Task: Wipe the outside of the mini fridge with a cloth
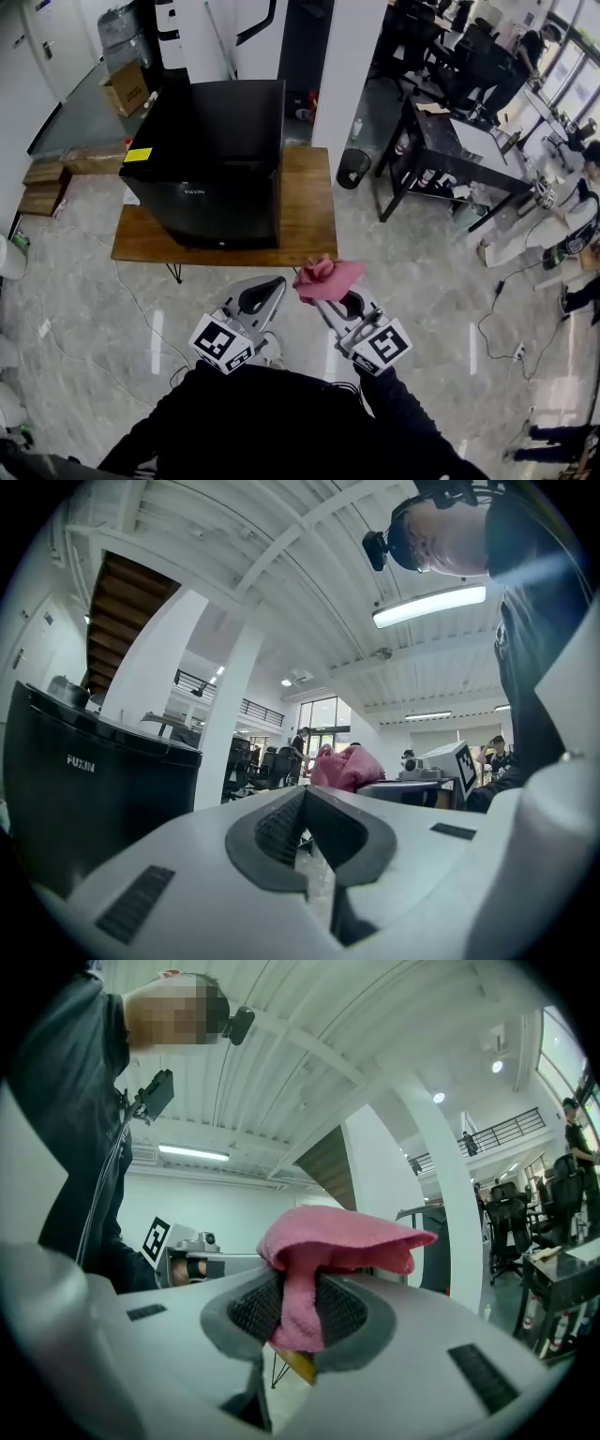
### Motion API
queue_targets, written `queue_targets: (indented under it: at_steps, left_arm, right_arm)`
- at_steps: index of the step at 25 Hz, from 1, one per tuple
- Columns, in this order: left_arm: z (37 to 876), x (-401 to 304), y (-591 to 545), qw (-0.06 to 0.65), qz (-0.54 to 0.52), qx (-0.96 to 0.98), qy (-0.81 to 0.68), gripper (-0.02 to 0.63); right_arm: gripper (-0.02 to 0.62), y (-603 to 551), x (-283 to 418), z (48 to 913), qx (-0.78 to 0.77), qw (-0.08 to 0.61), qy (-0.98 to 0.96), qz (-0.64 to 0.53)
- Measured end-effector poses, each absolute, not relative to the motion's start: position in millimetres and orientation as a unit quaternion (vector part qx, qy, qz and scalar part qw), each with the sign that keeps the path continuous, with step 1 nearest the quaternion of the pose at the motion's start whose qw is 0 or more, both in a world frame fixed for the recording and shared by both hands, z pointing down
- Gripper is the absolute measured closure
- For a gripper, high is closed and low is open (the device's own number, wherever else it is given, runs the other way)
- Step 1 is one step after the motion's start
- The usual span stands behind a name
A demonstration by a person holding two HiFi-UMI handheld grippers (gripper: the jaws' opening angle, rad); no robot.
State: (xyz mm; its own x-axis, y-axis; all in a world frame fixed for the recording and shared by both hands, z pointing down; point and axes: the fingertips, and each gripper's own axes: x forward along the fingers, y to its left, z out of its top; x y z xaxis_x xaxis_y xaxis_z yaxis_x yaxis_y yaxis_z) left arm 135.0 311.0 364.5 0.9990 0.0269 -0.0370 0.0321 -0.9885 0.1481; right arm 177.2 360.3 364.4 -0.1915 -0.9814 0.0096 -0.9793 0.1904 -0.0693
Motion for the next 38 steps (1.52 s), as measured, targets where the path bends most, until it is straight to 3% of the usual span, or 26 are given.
queue_targets:
  at_steps: [16,27,38]
  left_arm:
    - [381,281,223,0.096,-0.013,0.994,0.059,0.603]
    - [396,403,175,0.07,-0.011,0.991,-0.116,0.603]
    - [406,453,123,0.074,-0.025,0.965,-0.249,0.603]
  right_arm:
    - [0.505,229,339,387,-0.644,-0.001,0.765,-0.037]
    - [0.503,122,468,412,-0.528,-0.051,0.847,-0.032]
    - [0.503,1,509,410,-0.452,-0.077,0.889,-0.01]
